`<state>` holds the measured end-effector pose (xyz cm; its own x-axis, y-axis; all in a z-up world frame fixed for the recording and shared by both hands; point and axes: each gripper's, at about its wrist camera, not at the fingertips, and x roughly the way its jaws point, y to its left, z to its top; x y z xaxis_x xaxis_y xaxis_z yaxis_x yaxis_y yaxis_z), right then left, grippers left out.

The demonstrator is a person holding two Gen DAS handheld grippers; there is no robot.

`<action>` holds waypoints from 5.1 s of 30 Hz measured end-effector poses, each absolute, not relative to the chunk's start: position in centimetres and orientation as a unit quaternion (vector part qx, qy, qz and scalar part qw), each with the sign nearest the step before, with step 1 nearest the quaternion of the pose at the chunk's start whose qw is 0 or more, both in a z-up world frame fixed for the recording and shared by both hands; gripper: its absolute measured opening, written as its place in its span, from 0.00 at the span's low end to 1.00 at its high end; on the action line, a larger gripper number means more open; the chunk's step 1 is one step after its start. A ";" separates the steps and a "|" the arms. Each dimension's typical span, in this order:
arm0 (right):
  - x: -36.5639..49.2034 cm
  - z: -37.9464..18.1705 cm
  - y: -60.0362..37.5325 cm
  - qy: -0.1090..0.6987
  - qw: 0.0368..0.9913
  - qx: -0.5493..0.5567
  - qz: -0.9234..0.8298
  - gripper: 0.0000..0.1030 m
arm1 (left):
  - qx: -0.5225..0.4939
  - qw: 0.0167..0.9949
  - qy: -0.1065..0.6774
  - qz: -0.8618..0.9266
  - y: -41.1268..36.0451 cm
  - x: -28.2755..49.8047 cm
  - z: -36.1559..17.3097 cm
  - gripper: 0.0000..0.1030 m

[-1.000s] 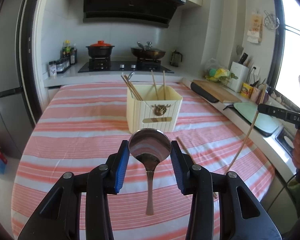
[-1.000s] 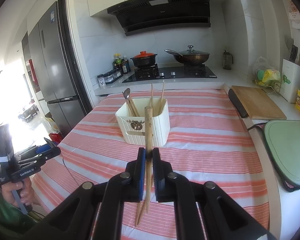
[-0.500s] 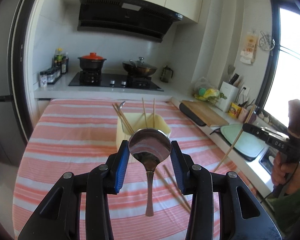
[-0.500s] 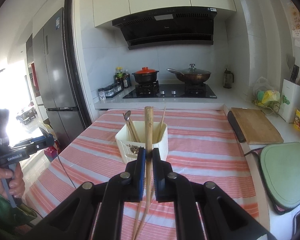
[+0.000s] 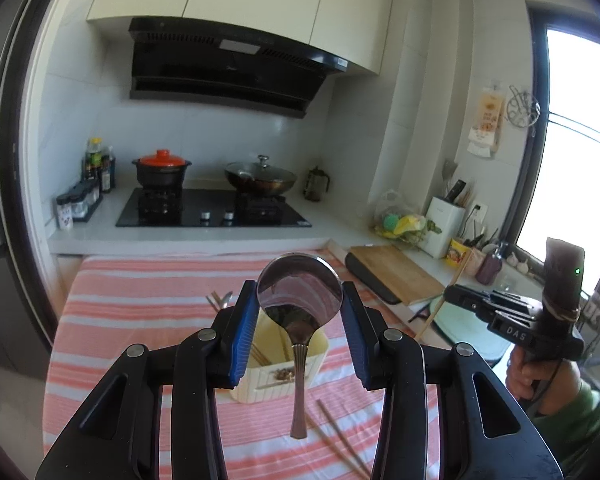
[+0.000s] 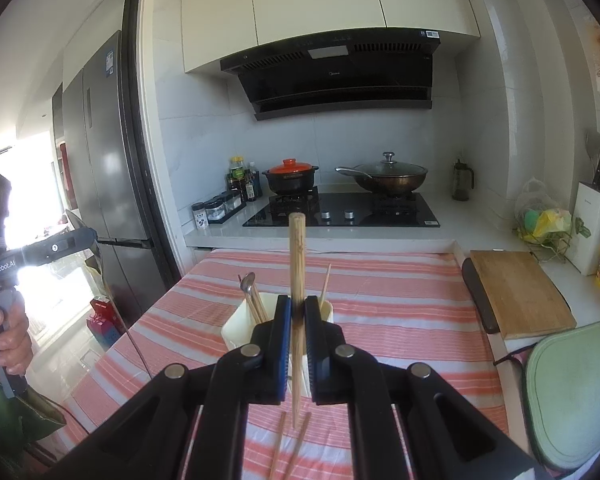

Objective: Organize utensils
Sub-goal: 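Lift the spoon with the left gripper while the right gripper carries its chopstick toward the holder, then lower the spoon and chopstick into the white holder and open both grippers, then move both grippers back to the remaining wooden chopsticks on the cloth, then grasp a wooden chopstick with the left gripper while the right gripper grasps another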

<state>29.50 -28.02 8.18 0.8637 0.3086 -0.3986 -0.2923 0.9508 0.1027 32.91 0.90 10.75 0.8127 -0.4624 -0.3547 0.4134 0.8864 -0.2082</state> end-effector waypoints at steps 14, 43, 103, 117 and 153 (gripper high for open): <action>40.1 12.4 -26.6 0.157 0.972 0.038 0.172 0.07 | -0.116 0.949 0.204 -0.210 -1.5 44.1 12.4 0.40; 34.2 -2.2 -27.9 0.319 0.929 -0.010 0.187 0.42 | 0.007 0.908 0.377 -0.184 -2.1 38.5 -1.6 0.87; 15.1 -16.4 -31.4 0.394 0.916 0.059 0.050 0.42 | -0.008 0.880 0.467 -0.090 -13.6 33.1 -17.2 0.87; 17.9 -16.3 -30.1 0.409 0.909 0.046 0.066 0.42 | 0.077 0.878 0.454 -0.133 -12.6 30.7 -18.1 0.05; 19.9 -17.8 -25.9 0.478 0.876 0.031 0.061 0.44 | 0.037 0.876 0.478 -0.055 -2.4 23.9 -18.1 0.69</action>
<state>19.91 -25.95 -17.82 0.5355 0.1361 -0.8335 -0.0774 0.9907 0.1121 23.87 -2.44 -18.10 0.5361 -0.0608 -0.8419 0.1312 0.9913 0.0119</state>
